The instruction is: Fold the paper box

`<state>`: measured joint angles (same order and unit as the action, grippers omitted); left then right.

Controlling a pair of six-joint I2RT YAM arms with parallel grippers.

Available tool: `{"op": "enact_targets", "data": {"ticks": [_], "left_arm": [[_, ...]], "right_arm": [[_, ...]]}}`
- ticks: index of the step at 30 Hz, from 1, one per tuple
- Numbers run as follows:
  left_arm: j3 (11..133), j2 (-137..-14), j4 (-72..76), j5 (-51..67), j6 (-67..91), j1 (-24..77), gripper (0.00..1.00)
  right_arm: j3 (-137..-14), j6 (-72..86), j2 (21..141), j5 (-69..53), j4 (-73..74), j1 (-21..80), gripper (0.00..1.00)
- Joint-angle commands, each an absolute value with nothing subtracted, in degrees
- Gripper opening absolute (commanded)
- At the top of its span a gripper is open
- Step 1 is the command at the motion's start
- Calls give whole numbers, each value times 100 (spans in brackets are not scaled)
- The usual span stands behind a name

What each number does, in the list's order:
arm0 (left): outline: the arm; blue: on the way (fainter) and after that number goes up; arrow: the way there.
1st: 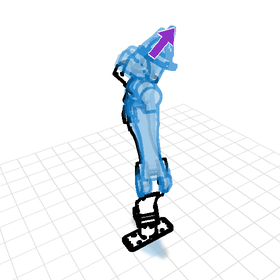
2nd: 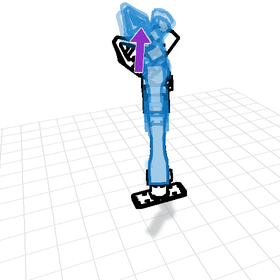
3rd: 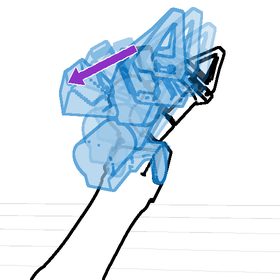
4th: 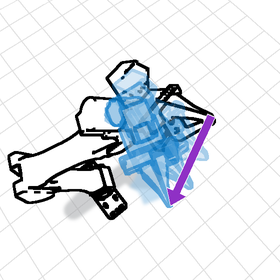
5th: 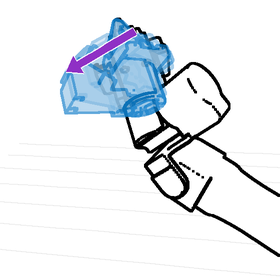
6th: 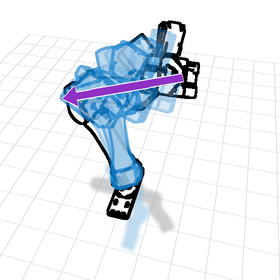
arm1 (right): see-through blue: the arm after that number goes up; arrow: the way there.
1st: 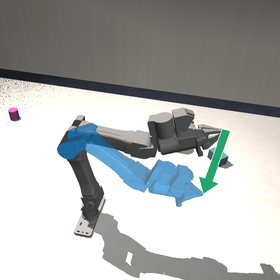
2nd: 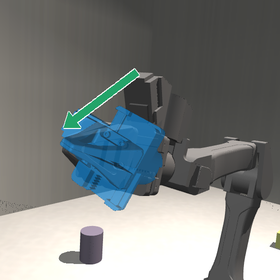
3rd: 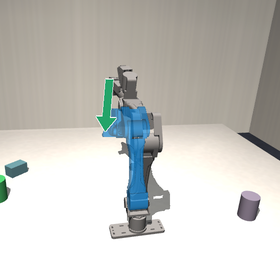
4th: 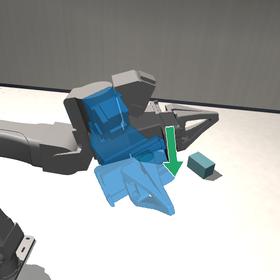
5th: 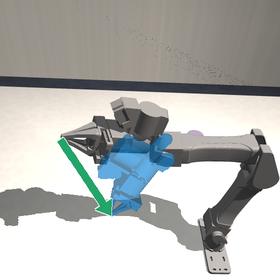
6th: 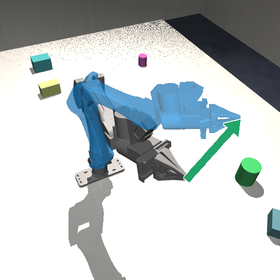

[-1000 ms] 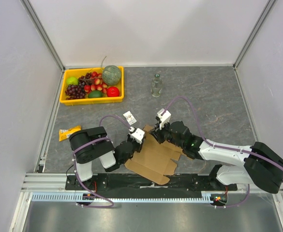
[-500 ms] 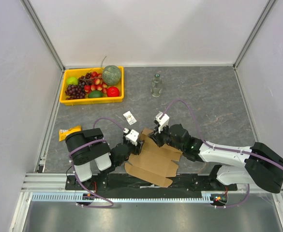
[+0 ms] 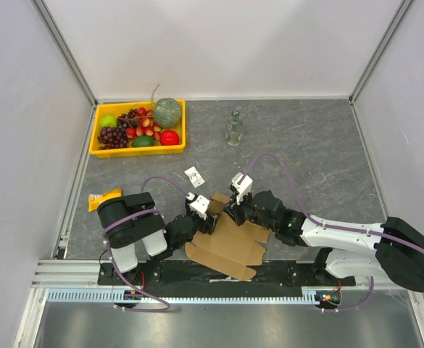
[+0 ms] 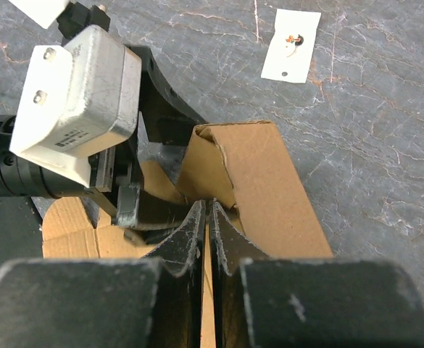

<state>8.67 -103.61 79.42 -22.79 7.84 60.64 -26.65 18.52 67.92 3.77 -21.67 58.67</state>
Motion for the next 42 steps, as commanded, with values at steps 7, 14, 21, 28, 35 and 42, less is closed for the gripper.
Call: {"op": "enact_targets", "data": {"ticks": [7, 14, 21, 28, 35, 42], "left_arm": [[659, -10266, 9527, -1907, 1142, 6091, 94], [580, -9985, 9527, -1977, 1055, 6108, 96], [466, -9633, 9422, -1943, 993, 6108, 98], [536, -9782, 9351, -1855, 1037, 6100, 99], [571, -9861, 9351, -1854, 1020, 6091, 99], [563, -9835, 9343, -1872, 976, 6100, 99]], "right_arm": [[-2716, 1925, 6847, 483, -2259, 5985, 9], [-2716, 1978, 6847, 466, -2268, 6055, 9], [-2733, 1925, 6742, 562, -2154, 6056, 8], [-3382, 1276, 6328, 703, -1154, 6056, 18], [-4095, -236, 6214, 728, 272, 6056, 36], [-4184, -1150, 6433, 1020, 825, 6056, 43]]}}
